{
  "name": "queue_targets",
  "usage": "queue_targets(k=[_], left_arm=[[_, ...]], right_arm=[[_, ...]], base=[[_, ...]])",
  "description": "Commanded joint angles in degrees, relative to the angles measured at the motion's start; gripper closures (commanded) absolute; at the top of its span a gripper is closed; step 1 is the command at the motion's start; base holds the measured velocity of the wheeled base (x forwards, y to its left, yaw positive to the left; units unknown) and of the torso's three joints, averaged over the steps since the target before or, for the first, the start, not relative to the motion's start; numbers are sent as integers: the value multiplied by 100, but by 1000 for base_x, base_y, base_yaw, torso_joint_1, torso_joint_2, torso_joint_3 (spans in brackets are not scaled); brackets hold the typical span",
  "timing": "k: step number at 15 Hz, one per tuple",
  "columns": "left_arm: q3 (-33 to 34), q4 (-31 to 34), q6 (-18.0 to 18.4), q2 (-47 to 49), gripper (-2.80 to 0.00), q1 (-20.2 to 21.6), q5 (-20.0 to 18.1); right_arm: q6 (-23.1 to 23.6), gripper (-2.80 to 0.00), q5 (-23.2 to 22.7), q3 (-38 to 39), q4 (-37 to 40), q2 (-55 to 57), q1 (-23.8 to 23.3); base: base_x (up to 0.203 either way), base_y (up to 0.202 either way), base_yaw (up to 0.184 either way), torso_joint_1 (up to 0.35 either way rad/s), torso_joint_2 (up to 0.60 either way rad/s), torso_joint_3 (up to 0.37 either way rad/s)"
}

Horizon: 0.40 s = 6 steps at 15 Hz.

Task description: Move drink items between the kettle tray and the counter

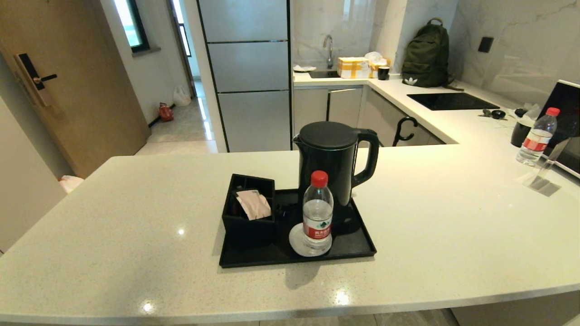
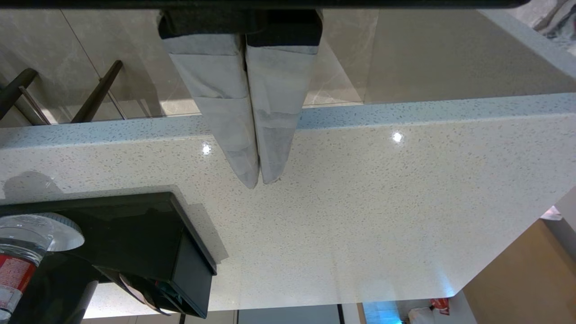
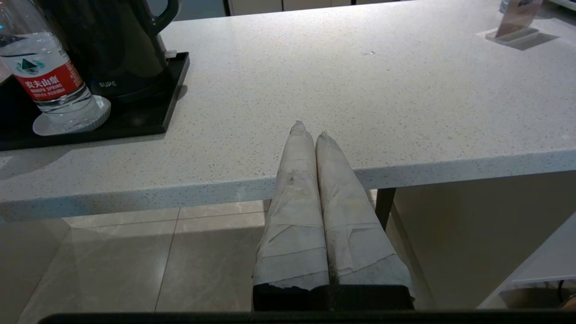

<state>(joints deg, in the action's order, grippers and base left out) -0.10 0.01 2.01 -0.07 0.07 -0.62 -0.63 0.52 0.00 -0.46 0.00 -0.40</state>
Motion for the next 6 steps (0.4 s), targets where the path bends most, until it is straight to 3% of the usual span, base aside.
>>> queue_targets(k=[1,6], left_arm=[[1,-1,1,7,0,1,1],[1,-1,1,7,0,1,1]], right_arm=[[11,0,9,6,-1,0,-4],[2,0,0,9,2,0,-3]], base=[[0,0,0,0,0,0],[0,0,0,0,0,0]])
